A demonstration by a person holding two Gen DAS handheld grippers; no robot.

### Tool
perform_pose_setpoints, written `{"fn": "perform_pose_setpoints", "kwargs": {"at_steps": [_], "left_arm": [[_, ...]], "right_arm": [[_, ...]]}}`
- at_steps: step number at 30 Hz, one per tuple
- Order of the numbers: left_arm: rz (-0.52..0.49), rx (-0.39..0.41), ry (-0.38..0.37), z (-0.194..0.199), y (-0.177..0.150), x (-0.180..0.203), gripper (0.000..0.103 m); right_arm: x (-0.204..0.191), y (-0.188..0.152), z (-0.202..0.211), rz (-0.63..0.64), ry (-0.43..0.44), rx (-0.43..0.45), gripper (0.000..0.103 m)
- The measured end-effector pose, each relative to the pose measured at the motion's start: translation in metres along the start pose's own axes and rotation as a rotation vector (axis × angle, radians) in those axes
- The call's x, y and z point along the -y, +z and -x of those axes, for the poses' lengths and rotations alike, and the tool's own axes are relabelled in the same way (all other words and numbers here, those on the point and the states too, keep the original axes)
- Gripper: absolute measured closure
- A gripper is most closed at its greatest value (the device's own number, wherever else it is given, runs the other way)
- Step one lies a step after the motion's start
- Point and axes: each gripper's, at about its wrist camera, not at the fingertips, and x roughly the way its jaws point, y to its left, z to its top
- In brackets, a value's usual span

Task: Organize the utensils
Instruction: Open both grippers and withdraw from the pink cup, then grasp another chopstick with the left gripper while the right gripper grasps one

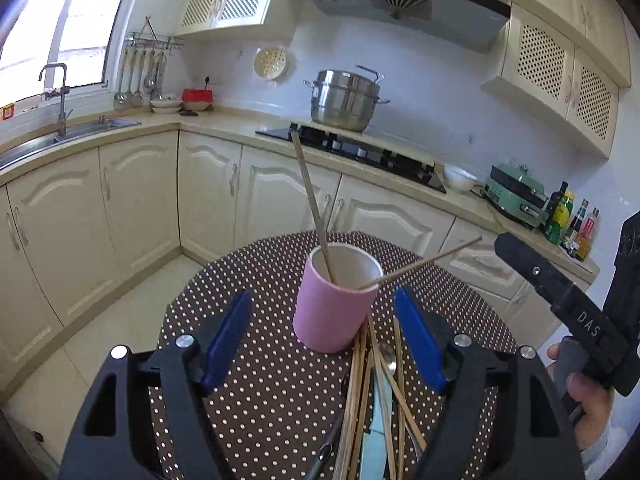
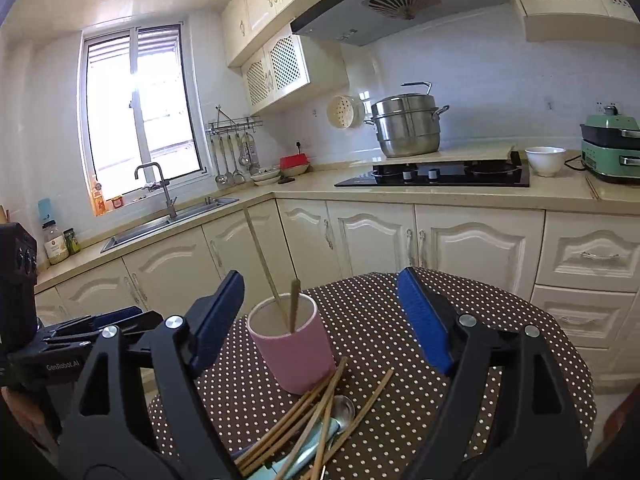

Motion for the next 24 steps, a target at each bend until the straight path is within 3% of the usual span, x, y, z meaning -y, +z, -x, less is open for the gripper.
{"fn": "perform_pose_setpoints", "kwargs": {"at_steps": [8, 14, 16, 20, 23, 24], "left_arm": [[-0.032, -0.302, -0.072, -0.054, -0.037, 0.0, 0.03], [-0.035, -0.445, -0.083, -0.088, -0.062, 0.002, 0.033], [-0.035, -0.483, -0.102, -0.096, -0.067, 0.005, 0.048], [-0.05, -0.529, -0.121, -0.106, -0.074, 0.015, 0.059], [-0.072, -0.56, -0.107, -0.111, -0.078, 0.022, 0.073], [-0.071, -0.569, -0.106, -0.113, -0.079, 0.022, 0.083]], "right_arm": [[0.026, -0.042, -0.003, -0.048, -0.047, -0.171, 0.024], [0.037, -0.075, -0.01, -0.077, -0.048, -0.29, 0.024], [0.039, -0.082, -0.012, -0.084, -0.046, -0.315, 0.024], [0.039, -0.09, -0.015, -0.088, -0.04, -0.351, 0.024], [0.038, -0.095, -0.016, -0.088, -0.035, -0.372, 0.024], [0.037, -0.096, -0.018, -0.087, -0.033, -0.38, 0.024]]}}
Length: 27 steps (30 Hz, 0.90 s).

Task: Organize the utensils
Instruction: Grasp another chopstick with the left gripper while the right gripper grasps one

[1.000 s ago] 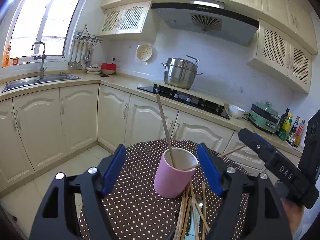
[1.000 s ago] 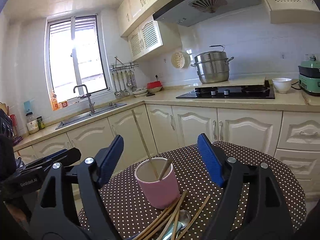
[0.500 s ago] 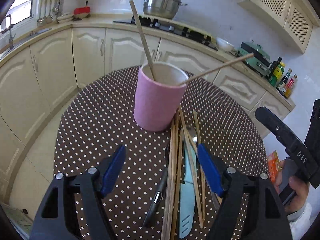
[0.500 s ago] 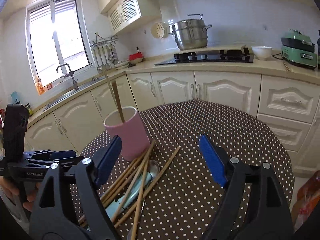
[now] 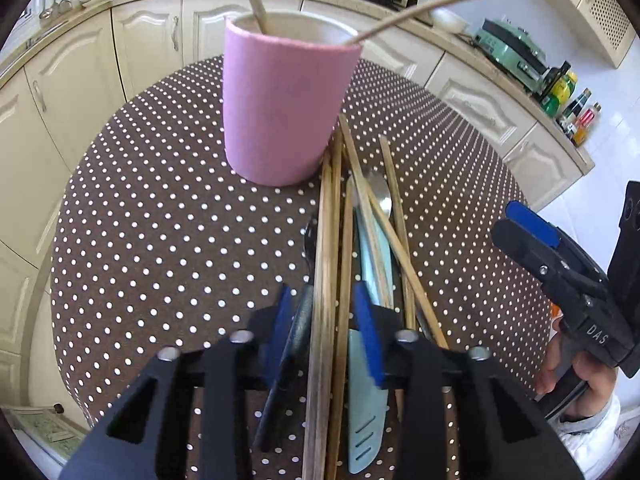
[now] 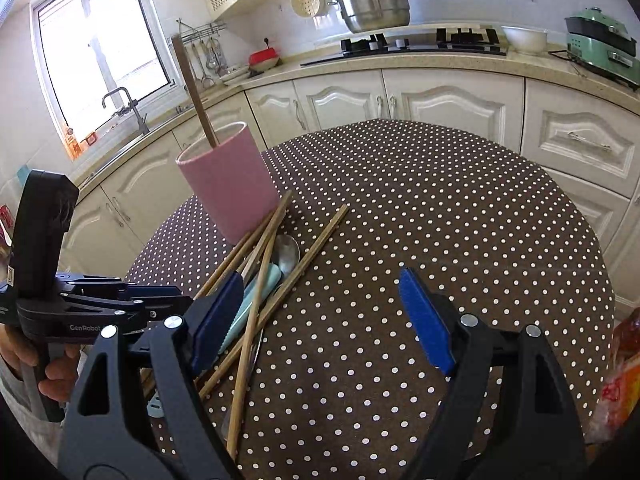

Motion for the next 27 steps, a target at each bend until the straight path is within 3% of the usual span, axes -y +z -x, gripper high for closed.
{"fn": "perform_pose_setpoints", "kwargs": {"at_steps": [3, 8, 15, 19, 21, 23, 25, 27], "left_arm": [[0.009, -0.01, 0.005, -0.004, 0.0, 0.002, 0.097], [0.03, 0.003, 0.004, -0.002, 0.001, -0.001, 0.098], [0.065, 0.064, -0.029, 0.024, -0.003, -0.018, 0.098], [0.07, 0.093, -0.03, 0.036, -0.006, -0.02, 0.098], [0.074, 0.104, -0.031, 0.04, -0.007, -0.021, 0.098], [0.071, 0.112, -0.032, 0.043, -0.007, -0.021, 0.098], [0.067, 0.117, -0.035, 0.046, -0.007, -0.02, 0.098], [0.063, 0.118, -0.038, 0.048, -0.008, -0.018, 0.098]], "right_arm": [[-0.003, -0.002, -0.003, 0.01, 0.004, -0.02, 0.024], [-0.006, 0.0, -0.011, 0.021, 0.022, -0.07, 0.024], [-0.019, 0.008, -0.038, 0.072, 0.049, -0.219, 0.026], [-0.029, 0.012, -0.053, 0.101, 0.058, -0.278, 0.049], [-0.035, 0.014, -0.06, 0.118, 0.06, -0.302, 0.051], [-0.041, 0.015, -0.065, 0.138, 0.066, -0.325, 0.06], [-0.046, 0.014, -0.074, 0.151, 0.062, -0.374, 0.061], [-0.047, 0.012, -0.081, 0.164, 0.058, -0.409, 0.07]]}}
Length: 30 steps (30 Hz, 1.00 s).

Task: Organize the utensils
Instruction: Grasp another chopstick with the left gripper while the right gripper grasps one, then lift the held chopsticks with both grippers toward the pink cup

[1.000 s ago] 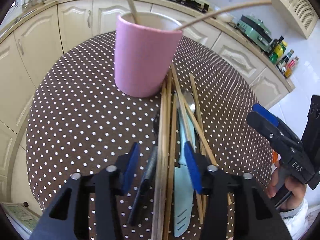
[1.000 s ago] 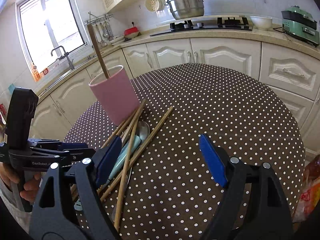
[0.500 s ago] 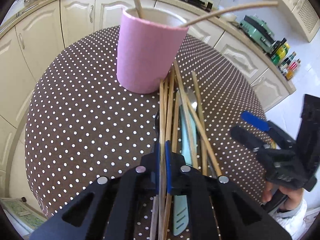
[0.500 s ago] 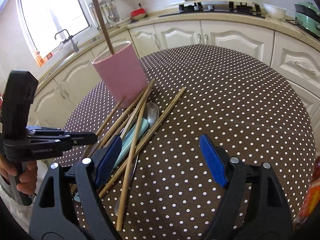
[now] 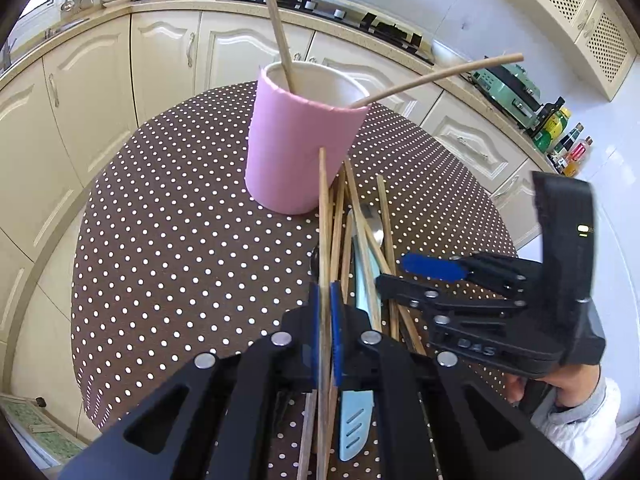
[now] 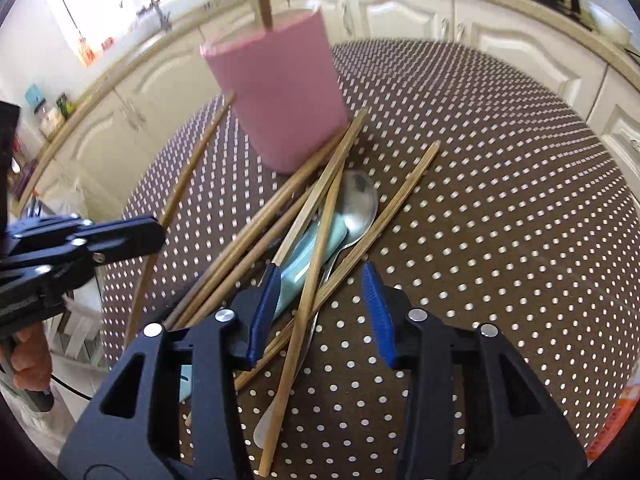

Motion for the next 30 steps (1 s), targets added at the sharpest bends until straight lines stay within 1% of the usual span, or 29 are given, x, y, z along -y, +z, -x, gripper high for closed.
{"fn": "perform_pose_setpoints", "kwargs": {"at_steps": [1, 3, 4, 8, 10, 18, 20, 24, 25, 30], "left_arm": [[-0.002, 0.0, 0.001, 0.0, 0.0, 0.001, 0.098], [-0.005, 0.001, 0.0, -0.001, 0.0, 0.004, 0.098], [-0.008, 0.002, -0.003, 0.0, 0.0, 0.005, 0.098], [-0.01, 0.009, -0.008, 0.0, 0.0, 0.01, 0.098], [-0.014, 0.014, -0.011, 0.002, 0.0, 0.012, 0.098], [-0.054, 0.052, -0.048, 0.014, -0.002, 0.03, 0.098], [-0.065, 0.064, -0.052, 0.018, -0.002, 0.036, 0.098], [-0.076, 0.067, -0.055, 0.021, -0.001, 0.044, 0.098], [-0.076, 0.063, -0.052, 0.02, -0.001, 0.046, 0.098], [-0.063, 0.048, -0.048, 0.011, 0.0, 0.047, 0.098]], "right_arm": [[0.001, 0.001, -0.001, -0.007, 0.011, -0.002, 0.071], [0.002, 0.001, 0.001, -0.01, 0.027, -0.007, 0.081], [0.002, 0.001, 0.0, -0.01, 0.031, -0.011, 0.088], [0.012, -0.002, 0.004, -0.026, 0.064, -0.019, 0.095], [0.019, -0.005, 0.009, -0.034, 0.056, -0.007, 0.096], [0.044, -0.021, 0.034, -0.086, 0.096, 0.064, 0.097], [0.049, -0.027, 0.038, -0.092, 0.099, 0.065, 0.097], [0.06, -0.04, 0.044, -0.076, 0.058, 0.029, 0.097], [0.069, -0.046, 0.048, -0.074, 0.04, 0.017, 0.097], [0.072, -0.05, 0.048, -0.057, -0.026, -0.039, 0.096]]}}
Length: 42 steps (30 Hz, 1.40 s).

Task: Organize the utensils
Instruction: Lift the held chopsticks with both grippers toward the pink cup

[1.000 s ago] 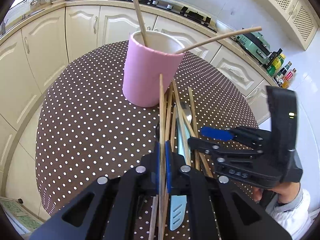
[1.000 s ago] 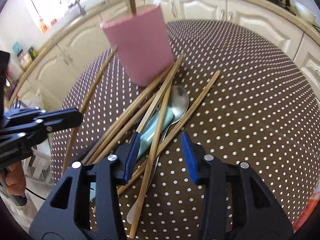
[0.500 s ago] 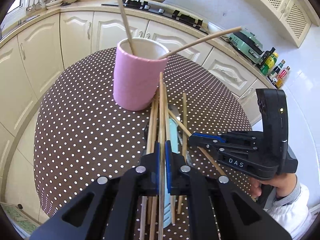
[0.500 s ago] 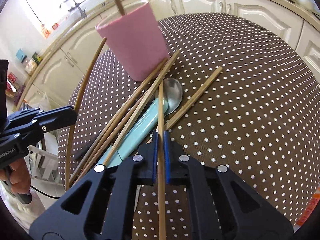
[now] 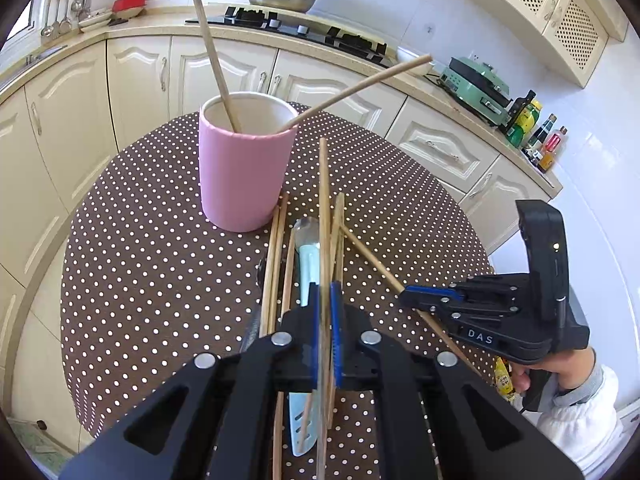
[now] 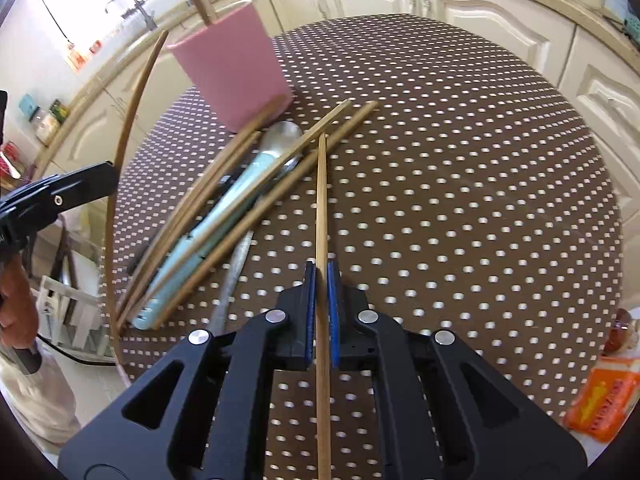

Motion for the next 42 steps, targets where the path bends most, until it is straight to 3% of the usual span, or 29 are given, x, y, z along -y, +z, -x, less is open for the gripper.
{"fn": "perform_pose_setpoints", "kwargs": {"at_steps": [7, 15, 24, 29, 31, 34, 36, 37, 38, 40, 42], "left_arm": [[0.0, -0.013, 0.001, -0.007, 0.001, 0.0, 0.098], [-0.016, -0.017, -0.013, -0.01, 0.002, 0.003, 0.098], [-0.036, 0.058, -0.05, 0.01, 0.002, 0.01, 0.098], [-0.049, 0.07, -0.06, 0.016, 0.006, 0.012, 0.098], [-0.045, 0.065, -0.06, 0.014, 0.007, 0.012, 0.098], [-0.035, 0.055, -0.057, 0.011, 0.006, 0.009, 0.098], [-0.032, 0.05, -0.055, 0.008, 0.006, 0.008, 0.098], [-0.032, 0.049, -0.055, 0.008, 0.006, 0.007, 0.098], [-0.031, 0.048, -0.056, 0.007, 0.006, 0.007, 0.098], [-0.034, 0.046, -0.057, 0.007, 0.006, 0.007, 0.098], [-0.035, 0.048, -0.057, 0.006, 0.007, 0.008, 0.098]], "right_arm": [[-0.001, 0.019, -0.012, 0.011, -0.092, -0.034, 0.095], [-0.004, 0.041, -0.024, 0.032, -0.102, -0.044, 0.096], [0.003, 0.047, 0.023, -0.036, 0.0, 0.199, 0.098], [-0.006, 0.057, 0.007, 0.007, -0.069, 0.09, 0.097], [-0.017, 0.052, -0.001, 0.01, -0.086, 0.069, 0.089], [-0.02, 0.056, -0.018, 0.028, -0.112, 0.035, 0.055], [-0.022, 0.057, -0.028, 0.046, -0.134, 0.011, 0.056], [-0.022, 0.057, -0.033, 0.049, -0.141, 0.003, 0.061], [-0.021, 0.057, -0.04, 0.049, -0.146, -0.011, 0.074], [-0.018, 0.054, -0.05, 0.069, -0.165, -0.02, 0.077], [-0.02, 0.056, -0.054, 0.086, -0.173, -0.013, 0.088]]}}
